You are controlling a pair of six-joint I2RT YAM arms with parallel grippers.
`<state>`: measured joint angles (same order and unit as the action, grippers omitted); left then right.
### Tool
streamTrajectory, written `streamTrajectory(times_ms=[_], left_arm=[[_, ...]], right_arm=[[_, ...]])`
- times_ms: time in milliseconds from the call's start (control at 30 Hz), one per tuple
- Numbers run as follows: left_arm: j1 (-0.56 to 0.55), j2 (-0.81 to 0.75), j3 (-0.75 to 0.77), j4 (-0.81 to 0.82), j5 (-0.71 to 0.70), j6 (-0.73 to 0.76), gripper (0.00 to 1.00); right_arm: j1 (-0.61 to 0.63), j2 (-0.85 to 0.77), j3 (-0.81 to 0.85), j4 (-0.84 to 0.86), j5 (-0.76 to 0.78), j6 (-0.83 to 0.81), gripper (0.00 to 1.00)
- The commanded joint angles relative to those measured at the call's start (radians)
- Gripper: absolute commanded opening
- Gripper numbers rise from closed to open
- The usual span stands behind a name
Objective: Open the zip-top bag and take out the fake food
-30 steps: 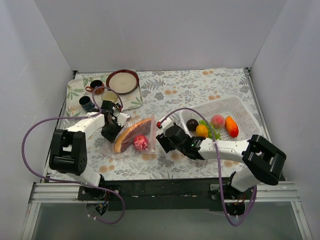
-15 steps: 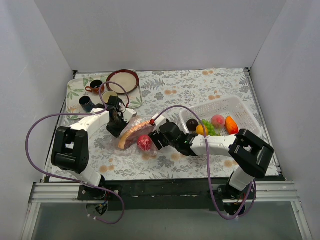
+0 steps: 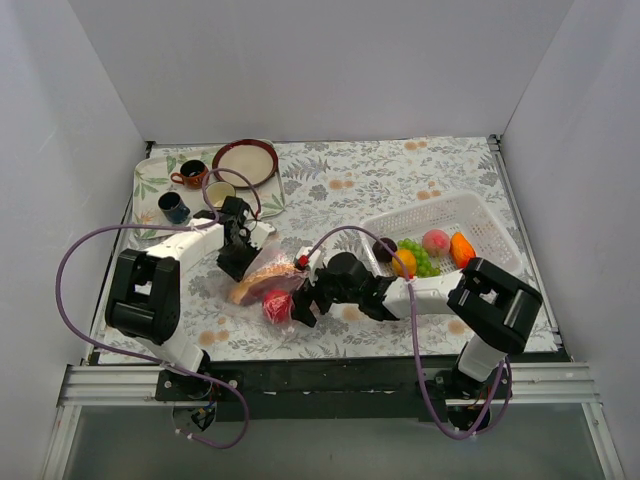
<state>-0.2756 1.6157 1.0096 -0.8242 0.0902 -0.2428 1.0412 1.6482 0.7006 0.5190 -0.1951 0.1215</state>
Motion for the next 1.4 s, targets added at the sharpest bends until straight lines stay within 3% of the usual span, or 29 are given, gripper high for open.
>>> streamTrajectory(times_ms=[0, 200, 433, 500, 633, 733, 767, 800, 833, 900, 1033, 1133, 1367], left_arm=[[-0.016, -0.025, -0.058, 0.011, 0.039, -0.042, 0.00], [-0.033, -0.033, -0.088, 0.008, 0.068, -0.055, 0.00], [-0.034, -0.048, -0.095, 0.010, -0.003, -0.064, 0.00], [-0.033, -0.053, -0.065, -0.001, -0.077, -0.094, 0.00], [-0.027, -0.062, 0.079, -0.067, -0.078, -0.108, 0.01], [-0.027, -0.068, 0.124, -0.121, -0.078, -0.108, 0.25], [-0.027, -0.074, 0.135, -0.130, -0.076, -0.108, 0.37], [-0.027, -0.097, 0.138, -0.139, -0.108, -0.104, 0.58], [-0.027, -0.111, 0.139, -0.141, -0.121, -0.095, 0.66], [-0.025, -0.146, 0.161, -0.170, -0.118, -0.084, 0.71], [-0.027, -0.169, 0.267, -0.300, -0.017, -0.067, 0.71], [-0.030, -0.177, 0.279, -0.381, 0.126, -0.044, 0.65], [-0.082, -0.195, 0.097, -0.348, 0.290, 0.022, 0.51]], right_arm=[[0.003, 0.019, -0.012, 0.090, -0.052, 0.030, 0.99], [0.054, -0.005, -0.012, 0.050, 0.141, -0.042, 0.99], [0.066, -0.050, 0.053, -0.240, 0.390, 0.027, 0.98], [0.069, -0.080, 0.034, -0.251, 0.404, 0.058, 0.95], [0.069, -0.116, -0.001, -0.223, 0.401, 0.073, 0.89], [0.069, -0.099, -0.001, -0.206, 0.370, 0.075, 0.86], [0.069, -0.094, -0.001, -0.189, 0.358, 0.076, 0.86], [0.069, -0.090, -0.003, -0.180, 0.347, 0.079, 0.85], [0.069, -0.082, -0.004, -0.172, 0.332, 0.082, 0.84], [0.071, -0.071, -0.007, -0.157, 0.319, 0.090, 0.83], [0.068, -0.051, -0.016, -0.143, 0.316, 0.098, 0.82], [0.069, -0.044, -0.019, -0.134, 0.321, 0.095, 0.81], [0.069, -0.024, -0.006, -0.136, 0.329, 0.092, 0.78]])
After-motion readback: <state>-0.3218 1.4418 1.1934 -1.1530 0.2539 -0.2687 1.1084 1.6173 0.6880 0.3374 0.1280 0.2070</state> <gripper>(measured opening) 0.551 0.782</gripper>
